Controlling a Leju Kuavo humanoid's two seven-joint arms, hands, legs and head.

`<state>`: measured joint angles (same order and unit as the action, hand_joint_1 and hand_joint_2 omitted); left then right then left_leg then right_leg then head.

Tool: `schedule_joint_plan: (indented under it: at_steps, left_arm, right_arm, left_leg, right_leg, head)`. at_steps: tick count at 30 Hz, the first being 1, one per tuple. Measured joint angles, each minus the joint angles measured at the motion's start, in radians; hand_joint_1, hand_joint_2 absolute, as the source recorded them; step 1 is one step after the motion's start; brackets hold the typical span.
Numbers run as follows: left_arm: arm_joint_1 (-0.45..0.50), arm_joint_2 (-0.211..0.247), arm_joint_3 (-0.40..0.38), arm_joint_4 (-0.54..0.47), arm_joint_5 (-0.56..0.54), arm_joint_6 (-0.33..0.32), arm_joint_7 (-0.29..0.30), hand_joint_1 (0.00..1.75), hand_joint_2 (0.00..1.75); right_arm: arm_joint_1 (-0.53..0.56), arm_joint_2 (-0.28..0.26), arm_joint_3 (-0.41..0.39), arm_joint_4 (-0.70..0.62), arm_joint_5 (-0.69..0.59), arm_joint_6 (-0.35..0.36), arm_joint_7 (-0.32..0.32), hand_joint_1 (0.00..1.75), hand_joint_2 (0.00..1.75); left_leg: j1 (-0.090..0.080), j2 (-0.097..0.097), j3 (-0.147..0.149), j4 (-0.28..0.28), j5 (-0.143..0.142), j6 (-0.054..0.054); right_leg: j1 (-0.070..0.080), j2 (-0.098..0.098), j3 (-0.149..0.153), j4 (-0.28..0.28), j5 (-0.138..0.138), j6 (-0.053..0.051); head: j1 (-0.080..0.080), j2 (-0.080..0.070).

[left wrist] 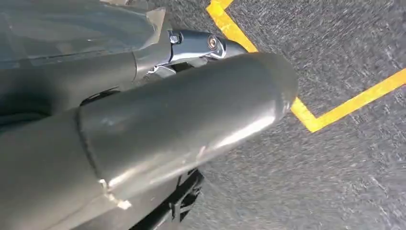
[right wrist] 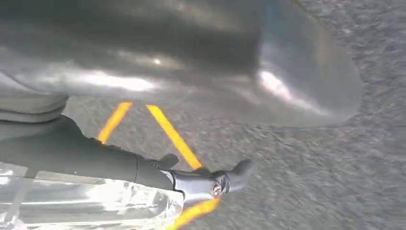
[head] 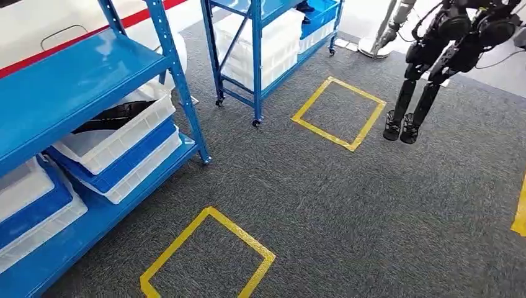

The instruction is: Take the parts from the cabinet and place them on the table.

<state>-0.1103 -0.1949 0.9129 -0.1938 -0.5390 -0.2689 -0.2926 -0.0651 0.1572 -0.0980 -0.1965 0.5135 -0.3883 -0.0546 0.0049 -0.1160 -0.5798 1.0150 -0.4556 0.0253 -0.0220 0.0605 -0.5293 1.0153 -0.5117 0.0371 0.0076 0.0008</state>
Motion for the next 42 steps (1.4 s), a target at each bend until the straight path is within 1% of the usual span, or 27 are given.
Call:
schedule_joint_plan:
  at_steps: [2, 3, 5, 7, 9, 10, 12, 13, 14, 18, 19, 20, 21, 23, 24, 25, 27, 28, 29, 30, 33, 34, 35, 36, 39, 40, 42]
  left_arm:
    - [0.004, 0.000, 0.000, 0.000, -0.001, 0.001, 0.000, 0.00, 0.00]
    - [0.005, 0.002, 0.000, 0.000, -0.001, 0.002, 0.000, 0.00, 0.00]
    - [0.005, 0.002, 0.000, 0.000, -0.001, 0.003, 0.000, 0.00, 0.00]
    - [0.000, 0.001, 0.000, 0.000, -0.001, 0.003, 0.000, 0.00, 0.00]
    - [0.002, 0.001, -0.001, 0.000, -0.003, 0.003, 0.000, 0.00, 0.00]
    - [0.004, 0.001, -0.001, 0.000, -0.002, 0.003, 0.000, 0.00, 0.00]
    - [0.004, 0.001, -0.001, 0.000, -0.003, 0.003, 0.000, 0.00, 0.00]
    - [0.002, 0.002, -0.001, 0.000, -0.002, 0.003, 0.000, 0.00, 0.00]
    - [-0.002, 0.003, -0.001, 0.000, -0.002, 0.003, 0.000, 0.00, 0.00]
    - [-0.002, 0.003, -0.002, 0.000, -0.003, 0.003, 0.000, 0.00, 0.00]
    - [-0.001, 0.001, -0.002, 0.000, -0.002, 0.003, 0.000, 0.00, 0.00]
    - [-0.001, 0.000, -0.002, 0.000, -0.002, 0.003, 0.000, 0.00, 0.00]
    - [-0.005, 0.000, -0.002, 0.000, -0.002, 0.003, 0.000, 0.00, 0.00]
    - [-0.008, -0.003, -0.002, 0.000, -0.003, 0.003, 0.000, 0.00, 0.00]
    - [-0.006, -0.003, -0.003, 0.000, -0.003, 0.003, 0.000, 0.00, 0.00]
    - [-0.003, -0.003, -0.003, 0.000, -0.003, 0.004, 0.000, 0.00, 0.00]
    - [-0.001, -0.004, -0.004, 0.000, -0.002, 0.003, 0.000, 0.00, 0.00]
    - [-0.001, -0.004, -0.004, 0.000, -0.002, 0.003, 0.000, 0.00, 0.00]
    - [-0.002, -0.003, -0.005, 0.000, -0.002, 0.004, 0.002, 0.00, 0.00]
    - [-0.002, -0.003, -0.006, 0.000, -0.002, 0.007, 0.002, 0.00, 0.00]
    - [0.004, -0.002, -0.007, 0.000, -0.002, 0.007, 0.002, 0.00, 0.00]
    - [0.004, 0.002, -0.007, 0.000, -0.002, 0.007, 0.002, 0.00, 0.00]
    - [0.005, 0.002, -0.007, 0.000, -0.002, 0.007, 0.002, 0.00, 0.00]
    - [0.003, 0.002, -0.007, 0.000, -0.002, 0.007, 0.000, 0.00, 0.00]
    - [0.001, 0.001, -0.004, 0.000, 0.024, 0.008, -0.008, 0.00, 0.00]
    - [0.004, 0.001, -0.001, 0.000, 0.027, 0.009, -0.010, 0.00, 0.00]
    - [0.008, 0.002, 0.009, 0.000, 0.036, 0.009, -0.019, 0.00, 0.00]
  right_arm:
    - [-0.004, 0.000, 0.000, 0.000, -0.003, 0.000, 0.000, 0.00, 0.00]
    - [-0.003, 0.003, 0.000, 0.000, -0.002, 0.000, -0.001, 0.00, 0.00]
    - [-0.004, 0.002, 0.000, 0.000, -0.002, 0.000, -0.001, 0.00, 0.00]
    - [0.001, 0.002, 0.000, 0.000, -0.003, 0.000, -0.001, 0.00, 0.00]
    - [0.002, 0.000, 0.000, 0.000, -0.003, 0.000, -0.001, 0.00, 0.00]
    - [0.001, 0.000, 0.000, 0.000, -0.003, 0.000, -0.001, 0.00, 0.00]
    - [-0.002, 0.001, 0.000, 0.000, -0.003, 0.000, -0.001, 0.00, 0.00]
    - [-0.003, 0.002, 0.000, 0.000, -0.003, 0.000, -0.001, 0.00, 0.00]
    - [-0.003, 0.002, 0.000, 0.000, -0.003, 0.000, -0.001, 0.00, 0.00]
    - [-0.008, 0.005, 0.000, 0.000, -0.002, 0.000, -0.001, 0.00, 0.00]
    - [-0.009, 0.004, 0.000, 0.000, -0.002, 0.000, -0.001, 0.00, 0.00]
    - [-0.009, 0.003, 0.000, 0.000, -0.002, 0.000, -0.001, 0.00, 0.00]
    - [-0.008, 0.004, 0.000, 0.000, -0.002, 0.000, -0.001, 0.00, 0.00]
    - [-0.006, 0.002, -0.002, 0.000, -0.006, 0.000, -0.001, 0.00, 0.00]
    - [-0.003, 0.001, -0.004, 0.000, -0.008, 0.000, -0.001, 0.00, 0.00]
    - [-0.002, 0.001, -0.004, 0.000, -0.007, 0.003, -0.001, 0.00, 0.00]
    - [-0.003, -0.002, -0.004, 0.000, 0.013, 0.006, 0.004, 0.00, 0.00]
    - [-0.004, -0.004, -0.003, 0.000, 0.022, 0.003, 0.009, 0.00, 0.00]
    - [-0.002, -0.003, -0.003, 0.001, 0.023, 0.000, 0.010, 0.00, 0.00]
    - [-0.002, -0.003, -0.003, 0.001, 0.023, -0.002, 0.009, 0.00, 0.00]
    - [-0.003, -0.003, -0.003, 0.001, 0.039, 0.008, 0.015, 0.00, 0.00]
    - [-0.004, 0.000, -0.002, 0.002, 0.046, 0.003, 0.022, 0.00, 0.00]
    - [-0.005, -0.002, -0.001, 0.001, 0.045, -0.001, 0.021, 0.00, 0.00]
    - [-0.004, -0.001, -0.001, 0.001, 0.042, 0.002, 0.014, 0.00, 0.00]
    - [-0.002, -0.003, 0.000, 0.002, 0.062, 0.001, 0.013, 0.00, 0.00]
    - [-0.005, -0.003, 0.001, 0.002, 0.065, 0.002, 0.013, 0.00, 0.00]
    - [-0.020, -0.003, 0.011, 0.002, 0.095, 0.007, 0.041, 0.00, 0.00]
  left_leg:
    - [0.003, -0.016, -0.004, -0.007, 0.007, -0.011]
    - [0.006, -0.025, -0.009, -0.004, 0.008, -0.014]
    - [0.003, 0.078, -0.037, 0.059, -0.038, -0.021]
    - [0.006, 0.107, -0.113, 0.214, -0.116, -0.027]
    - [0.008, 0.113, -0.163, 0.312, -0.136, -0.030]
    - [0.008, 0.114, -0.149, 0.282, -0.107, -0.028]
    - [0.006, 0.132, -0.073, 0.136, -0.033, -0.019]
    - [0.003, 0.170, -0.023, 0.048, -0.002, -0.008]
    - [-0.009, 0.204, -0.007, 0.013, -0.013, -0.004]
    - [-0.014, 0.149, -0.012, 0.002, -0.005, 0.010]
    - [0.002, 0.140, 0.003, -0.013, 0.007, 0.017]
    - [0.000, 0.130, 0.004, -0.018, 0.009, 0.022]
    - [0.002, 0.119, 0.001, -0.018, 0.011, 0.029]
    - [0.002, 0.087, -0.002, -0.017, 0.011, 0.029]
    - [0.002, 0.073, -0.002, -0.017, 0.011, 0.029]
    - [0.003, 0.058, -0.002, -0.016, 0.012, 0.028]
    - [0.005, 0.030, -0.001, -0.012, 0.012, 0.023]
    - [0.006, 0.016, -0.002, -0.007, 0.009, 0.017]
    - [0.003, 0.007, -0.006, -0.002, 0.007, 0.009]
    - [-0.001, -0.003, -0.010, 0.002, 0.006, 0.003]
    - [0.004, -0.020, -0.014, -0.006, 0.016, -0.011]
    - [0.008, -0.012, -0.019, 0.001, 0.010, -0.013]
    - [0.002, 0.046, -0.027, 0.023, -0.005, -0.018]
    - [0.002, 0.080, -0.054, 0.079, -0.038, -0.021]
    - [0.006, 0.111, -0.165, 0.295, -0.122, -0.027]
    - [0.006, 0.113, -0.174, 0.310, -0.118, -0.026]
    - [0.004, 0.120, -0.120, 0.201, -0.043, -0.016]
  right_leg:
    - [0.005, -0.015, 0.009, -0.001, 0.003, -0.011]
    - [-0.010, -0.028, 0.010, -0.004, 0.009, -0.020]
    - [-0.005, -0.049, 0.010, -0.005, 0.010, -0.034]
    - [0.003, -0.079, 0.009, -0.004, 0.007, -0.044]
    - [0.007, -0.107, 0.009, -0.004, 0.004, -0.048]
    - [0.008, -0.120, 0.010, -0.004, 0.003, -0.049]
    - [0.010, -0.140, 0.014, -0.004, 0.000, -0.051]
    - [0.012, -0.149, 0.018, -0.004, -0.002, -0.049]
    - [0.022, -0.157, 0.019, -0.003, -0.006, -0.044]
    - [0.026, -0.197, 0.029, -0.011, -0.012, -0.027]
    - [0.027, -0.182, 0.023, -0.001, -0.020, -0.020]
    - [0.022, -0.123, 0.013, 0.034, -0.042, -0.021]
    - [0.019, -0.091, -0.017, 0.099, -0.075, -0.028]
    - [0.013, -0.069, -0.093, 0.253, -0.138, -0.031]
    - [0.012, -0.068, -0.111, 0.288, -0.144, -0.025]
    - [0.010, -0.067, -0.107, 0.275, -0.131, -0.016]
    - [0.002, -0.059, -0.042, 0.132, -0.058, 0.008]
    - [-0.008, -0.028, 0.003, 0.032, -0.016, 0.019]
    - [-0.011, 0.015, 0.011, 0.006, -0.016, 0.018]
    - [-0.003, -0.002, 0.006, -0.002, -0.009, 0.006]
    - [0.002, -0.023, 0.015, 0.002, -0.005, -0.007]
    - [-0.013, -0.036, 0.016, -0.002, 0.000, -0.016]
    - [-0.008, -0.043, 0.018, -0.003, 0.000, -0.021]
    - [-0.004, -0.056, 0.019, -0.002, -0.002, -0.032]
    - [0.008, -0.101, 0.019, -0.002, -0.007, -0.045]
    - [0.010, -0.110, 0.020, -0.002, -0.008, -0.046]
    - [0.014, -0.134, 0.026, -0.002, -0.012, -0.051]
  head:
    - [-0.002, 0.000]
    - [-0.003, 0.000]
    - [-0.016, 0.000]
    - [-0.016, 0.000]
    - [-0.016, 0.000]
    - [-0.016, 0.000]
    - [-0.016, 0.000]
    - [-0.017, 0.000]
    - [-0.016, 0.000]
    - [-0.018, 0.000]
    - [-0.015, 0.000]
    - [-0.012, 0.000]
    - [-0.011, 0.000]
    - [-0.005, 0.000]
    - [-0.005, 0.000]
    - [-0.005, 0.000]
    - [-0.006, 0.000]
    - [-0.005, 0.000]
    - [-0.002, 0.000]
    - [-0.001, 0.000]
    - [-0.003, 0.000]
    - [-0.003, 0.000]
    - [-0.005, 0.000]
    - [-0.015, 0.000]
    - [-0.016, 0.000]
    - [-0.016, 0.000]
    - [-0.016, 0.000]
